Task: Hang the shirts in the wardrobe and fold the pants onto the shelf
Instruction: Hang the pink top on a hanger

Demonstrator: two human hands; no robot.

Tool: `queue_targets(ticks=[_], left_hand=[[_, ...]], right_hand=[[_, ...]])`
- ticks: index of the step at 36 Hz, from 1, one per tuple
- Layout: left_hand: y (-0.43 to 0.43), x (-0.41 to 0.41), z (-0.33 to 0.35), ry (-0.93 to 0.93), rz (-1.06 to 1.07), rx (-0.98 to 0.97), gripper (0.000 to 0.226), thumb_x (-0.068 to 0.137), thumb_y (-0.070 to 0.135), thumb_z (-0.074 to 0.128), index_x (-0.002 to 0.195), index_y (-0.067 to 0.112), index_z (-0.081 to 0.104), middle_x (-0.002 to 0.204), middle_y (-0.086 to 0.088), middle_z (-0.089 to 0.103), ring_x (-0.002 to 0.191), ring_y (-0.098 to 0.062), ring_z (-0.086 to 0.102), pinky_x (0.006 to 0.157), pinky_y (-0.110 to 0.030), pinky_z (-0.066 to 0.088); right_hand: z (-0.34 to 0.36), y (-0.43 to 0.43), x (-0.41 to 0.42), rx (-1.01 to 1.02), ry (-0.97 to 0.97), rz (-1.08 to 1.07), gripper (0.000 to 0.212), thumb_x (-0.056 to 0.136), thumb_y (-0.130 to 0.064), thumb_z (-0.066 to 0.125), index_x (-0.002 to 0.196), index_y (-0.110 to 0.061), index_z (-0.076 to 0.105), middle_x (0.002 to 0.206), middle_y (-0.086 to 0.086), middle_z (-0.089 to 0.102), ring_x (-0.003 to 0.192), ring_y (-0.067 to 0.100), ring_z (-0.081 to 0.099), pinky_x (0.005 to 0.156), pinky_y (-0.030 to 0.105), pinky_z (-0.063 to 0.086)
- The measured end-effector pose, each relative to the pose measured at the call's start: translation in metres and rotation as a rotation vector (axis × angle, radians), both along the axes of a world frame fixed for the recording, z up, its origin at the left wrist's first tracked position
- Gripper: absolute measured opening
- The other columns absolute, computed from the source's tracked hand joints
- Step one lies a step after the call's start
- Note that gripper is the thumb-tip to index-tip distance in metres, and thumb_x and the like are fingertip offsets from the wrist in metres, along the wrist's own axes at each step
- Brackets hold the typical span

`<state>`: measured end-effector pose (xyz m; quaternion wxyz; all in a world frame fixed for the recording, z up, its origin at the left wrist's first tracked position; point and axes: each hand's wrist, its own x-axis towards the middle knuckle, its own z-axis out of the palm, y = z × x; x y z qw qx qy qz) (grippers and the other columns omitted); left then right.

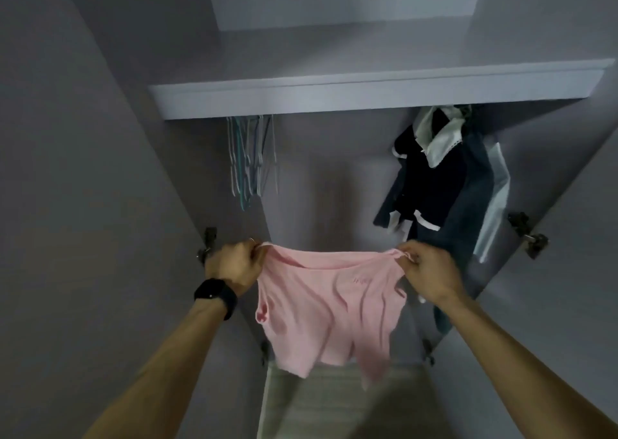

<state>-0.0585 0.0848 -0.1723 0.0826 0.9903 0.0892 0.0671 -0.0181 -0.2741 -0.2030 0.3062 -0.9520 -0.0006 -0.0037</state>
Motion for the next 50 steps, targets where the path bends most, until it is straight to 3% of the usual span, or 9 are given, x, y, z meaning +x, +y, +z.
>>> queue_targets(ticks=[5,10,15,21,26,30,33,38,50], left_hand=[[0.004,-0.019,0.019,-0.101,0.014,0.219,0.046,0.102,0.045,0.036,0.101,0.02,0.074,0.104,-0.002,0.072,0.11,-0.03,0.062,0.088,-0.039,0.046],[0.024,-0.029,0.053,-0.325,-0.036,0.524,0.04,0.091,0.032,0.048,0.074,0.012,0.078,0.082,-0.006,0.069,0.08,-0.032,0.064,0.079,-0.042,0.048],[0.042,-0.03,0.083,-0.231,0.071,0.679,0.017,0.074,0.025,0.085,0.082,0.011,0.081,0.115,-0.017,0.071,0.122,-0.041,0.06,0.113,-0.059,0.027],[0.065,-0.045,0.088,-0.081,0.233,0.808,0.032,0.099,0.033,0.056,0.118,0.014,0.072,0.153,-0.015,0.045,0.15,-0.04,0.024,0.122,-0.057,-0.008],[0.085,-0.041,0.073,0.101,0.235,1.026,0.054,0.106,0.032,0.016,0.157,0.016,0.018,0.166,-0.017,-0.011,0.149,-0.042,-0.02,0.097,-0.06,-0.041],[0.096,-0.037,0.066,0.041,0.261,1.096,0.06,0.106,0.034,0.007,0.158,0.01,-0.011,0.153,-0.019,-0.036,0.136,-0.038,-0.039,0.097,-0.058,-0.038],[0.102,-0.034,0.062,-0.003,0.282,1.157,0.06,0.107,0.034,0.009,0.157,0.009,-0.013,0.158,-0.021,-0.029,0.144,-0.041,-0.03,0.102,-0.06,-0.032],[0.105,-0.031,0.05,-0.059,0.316,1.212,0.06,0.106,0.038,0.008,0.158,0.013,-0.008,0.164,-0.017,-0.021,0.151,-0.037,-0.018,0.108,-0.059,-0.025],[0.106,-0.035,0.031,0.007,0.262,1.128,0.059,0.105,0.035,0.005,0.158,0.012,-0.009,0.161,-0.019,-0.026,0.148,-0.041,-0.024,0.103,-0.061,-0.031]], right_hand=[[0.004,0.045,0.021,-0.126,0.033,0.275,0.01,0.094,-0.032,0.065,0.101,-0.029,0.071,0.105,-0.005,0.073,0.095,0.022,0.067,0.07,0.03,0.048],[0.024,0.095,0.057,-0.269,0.077,0.488,0.021,0.095,-0.036,0.06,0.112,-0.034,0.071,0.123,-0.007,0.068,0.111,0.022,0.064,0.089,0.032,0.052],[0.059,0.138,0.1,-0.214,0.098,0.585,0.04,0.088,-0.044,0.068,0.126,-0.036,0.062,0.134,-0.007,0.063,0.122,0.02,0.059,0.097,0.029,0.048],[0.082,0.196,0.146,-0.054,0.025,0.511,0.059,0.092,-0.05,0.062,0.14,-0.018,0.05,0.14,0.007,0.058,0.125,0.03,0.057,0.1,0.033,0.047],[0.068,0.247,0.169,0.018,0.066,0.396,0.076,0.095,-0.06,0.052,0.151,-0.013,0.034,0.15,0.011,0.048,0.131,0.034,0.052,0.1,0.035,0.044],[0.055,0.281,0.179,0.046,0.067,0.279,0.085,0.099,-0.061,0.046,0.158,-0.007,0.018,0.153,0.014,0.044,0.131,0.036,0.051,0.099,0.037,0.046],[0.047,0.298,0.184,0.035,0.02,0.212,0.079,0.103,-0.049,0.046,0.158,-0.004,0.011,0.153,0.016,0.043,0.132,0.037,0.051,0.102,0.038,0.046],[0.031,0.31,0.192,0.106,-0.056,0.118,0.062,0.098,-0.029,0.056,0.149,-0.002,0.034,0.144,0.019,0.051,0.126,0.039,0.055,0.101,0.041,0.049],[0.056,0.275,0.203,0.105,-0.132,-0.025,0.053,0.094,-0.04,0.042,0.124,-0.004,0.065,0.133,0.02,0.063,0.117,0.039,0.062,0.086,0.033,0.045]])
